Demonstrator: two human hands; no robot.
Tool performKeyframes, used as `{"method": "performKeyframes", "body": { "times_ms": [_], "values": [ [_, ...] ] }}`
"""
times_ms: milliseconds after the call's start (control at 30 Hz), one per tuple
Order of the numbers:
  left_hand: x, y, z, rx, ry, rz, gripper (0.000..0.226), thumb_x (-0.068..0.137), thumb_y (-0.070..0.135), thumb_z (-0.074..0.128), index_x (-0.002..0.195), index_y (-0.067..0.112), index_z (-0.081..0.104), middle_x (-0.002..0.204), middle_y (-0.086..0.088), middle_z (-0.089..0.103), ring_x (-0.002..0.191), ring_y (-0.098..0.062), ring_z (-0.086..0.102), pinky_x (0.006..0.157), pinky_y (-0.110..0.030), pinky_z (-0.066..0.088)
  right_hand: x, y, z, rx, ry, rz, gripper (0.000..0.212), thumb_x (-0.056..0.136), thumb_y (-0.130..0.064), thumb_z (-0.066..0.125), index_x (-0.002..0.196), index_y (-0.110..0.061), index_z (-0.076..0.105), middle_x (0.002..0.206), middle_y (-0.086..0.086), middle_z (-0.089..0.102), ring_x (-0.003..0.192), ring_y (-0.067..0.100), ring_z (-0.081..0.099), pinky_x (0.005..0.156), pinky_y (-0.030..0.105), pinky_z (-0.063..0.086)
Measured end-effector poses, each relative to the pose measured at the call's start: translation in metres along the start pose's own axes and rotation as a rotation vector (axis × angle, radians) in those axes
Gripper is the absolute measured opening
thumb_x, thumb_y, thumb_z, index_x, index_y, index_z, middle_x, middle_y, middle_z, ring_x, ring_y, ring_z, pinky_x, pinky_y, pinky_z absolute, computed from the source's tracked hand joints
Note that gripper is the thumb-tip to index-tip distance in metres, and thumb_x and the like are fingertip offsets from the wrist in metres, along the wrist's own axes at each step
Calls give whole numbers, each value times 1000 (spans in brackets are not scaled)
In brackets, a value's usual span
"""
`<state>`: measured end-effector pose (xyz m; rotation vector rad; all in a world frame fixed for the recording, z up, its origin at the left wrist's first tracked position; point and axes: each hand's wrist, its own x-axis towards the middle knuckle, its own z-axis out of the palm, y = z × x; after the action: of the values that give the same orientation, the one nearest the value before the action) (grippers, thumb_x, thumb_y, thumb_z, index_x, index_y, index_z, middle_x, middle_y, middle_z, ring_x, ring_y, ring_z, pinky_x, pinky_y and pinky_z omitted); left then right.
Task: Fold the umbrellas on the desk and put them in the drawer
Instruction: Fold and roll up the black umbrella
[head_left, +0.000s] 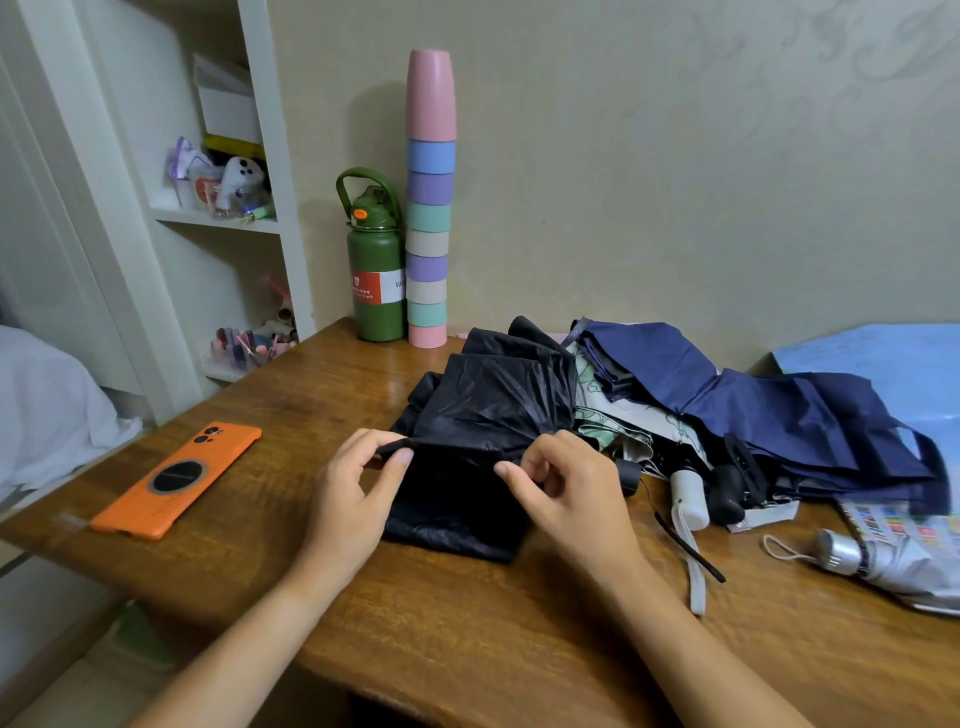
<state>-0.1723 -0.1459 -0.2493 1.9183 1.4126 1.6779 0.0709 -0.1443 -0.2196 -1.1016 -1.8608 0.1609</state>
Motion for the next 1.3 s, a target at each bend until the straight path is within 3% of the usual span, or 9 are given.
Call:
{"method": "performKeyframes", "body": {
  "times_ms": [200,400,500,633,767,967,1100,1200,1300],
  "values": [
    [0,-2,0,-6,-11,-12,9,99,27,61,102,24,69,99,13,66,100,-15,65,85,-24,50,-1,-3,-1,30,-46,-34,14,91,-38,74,84,-31,64,81,-13,56,72,13,57,64,22,45],
    [1,-2,1,10,-3,-28,12,99,14,64,102,25,69,99,16,66,100,-12,65,85,-22,50,-1,-2,-2,47,-81,-35,19,91,-35,75,79,-28,61,78,-12,57,71,14,57,63,26,47],
    [0,-1,0,7,-2,-26,9,100,17,64,101,26,68,98,16,65,100,-12,64,85,-22,49,-1,-3,-1,65,-100,-56,6,92,-32,74,94,-29,70,83,-14,59,73,14,58,66,22,47],
    [0,-2,0,-26,-12,-23,16,98,35,57,98,23,68,96,9,65,97,-17,64,85,-31,51,-3,-5,0,144,-115,-58,27,94,-29,74,120,-29,72,92,-14,60,76,16,59,70,23,50],
    [0,-5,0,-32,1,-9,22,97,38,56,101,21,69,98,10,65,99,-17,64,86,-38,53,-3,-11,-1,250,-102,-21,7,91,-23,76,97,-26,73,93,-11,63,79,18,59,69,26,50],
    [1,-5,1,-27,8,-5,17,96,32,56,101,21,68,99,11,65,101,-16,64,88,-34,52,-4,-14,-1,362,-100,72,18,90,-21,77,84,-24,60,75,0,60,67,17,55,62,40,45],
    [1,-5,0,-32,4,5,16,96,32,56,101,22,68,99,11,65,101,-18,64,87,-37,52,-3,-18,-2,460,-89,115,24,89,-15,77,93,-23,55,83,2,61,66,18,50,63,39,42],
    [1,-6,0,-39,6,16,17,96,32,56,101,21,69,99,10,65,100,-18,64,87,-40,53,-4,-20,-4,458,-106,61,30,90,-13,76,113,-29,64,88,-4,62,68,13,51,63,33,43],
    [0,-5,0,-50,1,24,16,96,31,56,100,21,68,97,10,65,99,-19,64,86,-39,52,-5,-19,-3,426,-72,1,25,92,-13,75,110,-31,74,91,-6,67,70,18,55,62,39,46]
  ]
}}
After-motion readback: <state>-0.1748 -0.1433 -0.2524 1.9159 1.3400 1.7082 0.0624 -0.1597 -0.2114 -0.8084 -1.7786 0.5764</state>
